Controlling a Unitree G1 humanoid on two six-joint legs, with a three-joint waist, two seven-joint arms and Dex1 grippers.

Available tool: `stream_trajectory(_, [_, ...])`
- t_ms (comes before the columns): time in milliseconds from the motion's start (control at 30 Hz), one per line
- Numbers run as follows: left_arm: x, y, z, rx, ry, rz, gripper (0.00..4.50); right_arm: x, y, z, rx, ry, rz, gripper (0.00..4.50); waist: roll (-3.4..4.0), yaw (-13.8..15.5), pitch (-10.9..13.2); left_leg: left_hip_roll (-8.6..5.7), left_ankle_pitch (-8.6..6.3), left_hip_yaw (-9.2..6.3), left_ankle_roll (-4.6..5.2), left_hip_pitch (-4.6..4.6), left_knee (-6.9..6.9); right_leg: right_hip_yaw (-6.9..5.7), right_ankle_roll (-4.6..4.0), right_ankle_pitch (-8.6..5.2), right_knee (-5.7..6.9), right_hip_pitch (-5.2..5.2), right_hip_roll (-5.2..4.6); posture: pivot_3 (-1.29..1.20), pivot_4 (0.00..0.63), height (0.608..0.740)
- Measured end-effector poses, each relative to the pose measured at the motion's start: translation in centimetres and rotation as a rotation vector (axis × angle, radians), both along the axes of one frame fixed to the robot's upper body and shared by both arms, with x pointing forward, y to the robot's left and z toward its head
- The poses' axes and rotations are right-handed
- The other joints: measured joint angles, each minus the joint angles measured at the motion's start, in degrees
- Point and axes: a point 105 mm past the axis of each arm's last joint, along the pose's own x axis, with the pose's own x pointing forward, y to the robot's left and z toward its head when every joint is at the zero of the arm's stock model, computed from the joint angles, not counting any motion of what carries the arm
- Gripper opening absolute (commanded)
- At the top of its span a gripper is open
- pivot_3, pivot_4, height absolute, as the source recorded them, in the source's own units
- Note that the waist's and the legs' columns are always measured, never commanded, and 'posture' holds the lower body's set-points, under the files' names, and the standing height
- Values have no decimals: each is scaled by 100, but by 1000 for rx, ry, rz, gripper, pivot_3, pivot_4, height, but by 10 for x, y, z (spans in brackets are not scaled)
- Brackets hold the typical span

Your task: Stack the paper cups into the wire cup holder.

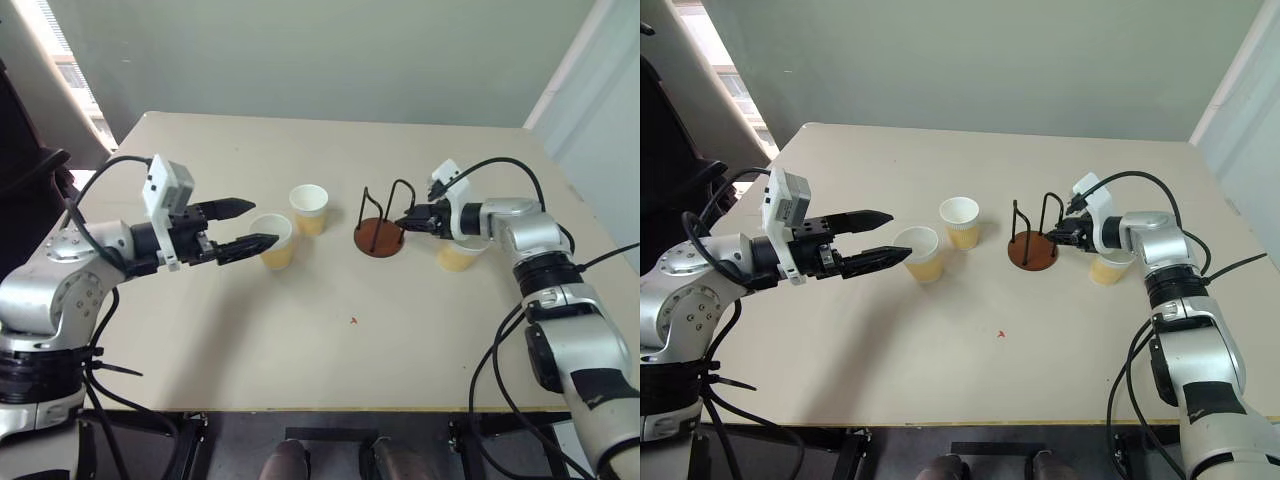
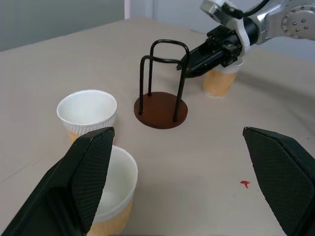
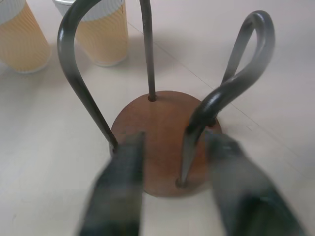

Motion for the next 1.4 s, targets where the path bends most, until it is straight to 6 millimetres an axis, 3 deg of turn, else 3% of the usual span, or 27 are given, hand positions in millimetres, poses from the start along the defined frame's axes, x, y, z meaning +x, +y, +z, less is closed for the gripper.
stream_trajectory(67, [0, 0, -3, -3, 9, 1, 4500, 0, -3, 1, -3, -1, -2, 126, 0, 3, 0, 0, 0, 0, 0, 0, 0, 0, 0, 0, 0, 0, 0, 0, 150, 740])
stream_trajectory(100, [-1, 0, -3, -4, 11, 2, 4500, -1, -5, 2, -6, -2, -4, 56, 0, 6, 0, 0, 0, 0, 0, -1, 1, 0, 0, 0, 0, 0, 0, 0, 150, 740])
stream_trajectory(400, [-3, -1, -4, -1, 10, -5, 4500, -15, -25, 13, -35, -3, -2, 56, 1, 5, 0, 1, 20, 2, -36, -1, -1, 0, -1, 0, 0, 0, 0, 0, 150, 740])
stream_trajectory(667, [-21, -7, -10, 59, 46, -99, 4500, -75, -11, 9, -108, 2, 168, 56, 0, -3, 0, 1, 18, 13, -39, 0, 6, 1, 0, 0, -6, 6, 1, 0, 150, 740])
stream_trajectory(933, [-35, -17, -17, 90, 84, -208, 4500, -116, 9, -4, -71, 69, 234, 56, 0, -17, 0, 3, 0, 13, 19, 8, 15, 1, 2, 12, 4, 12, 4, 0, 150, 740])
stream_trajectory(1300, [-38, -18, -17, 119, 106, -250, 4500, -122, 24, -12, -42, 87, 249, 56, 0, -44, 0, 4, 6, 13, 29, 7, 19, 2, 8, 29, 0, 12, 4, 0, 150, 740])
stream_trajectory(1400, [-38, -18, -18, 116, 108, -244, 4500, -119, 30, -22, -67, 83, 261, 809, 0, -52, 0, 5, 7, 13, 30, 6, 18, 2, 8, 29, -1, 11, 4, 0, 150, 740])
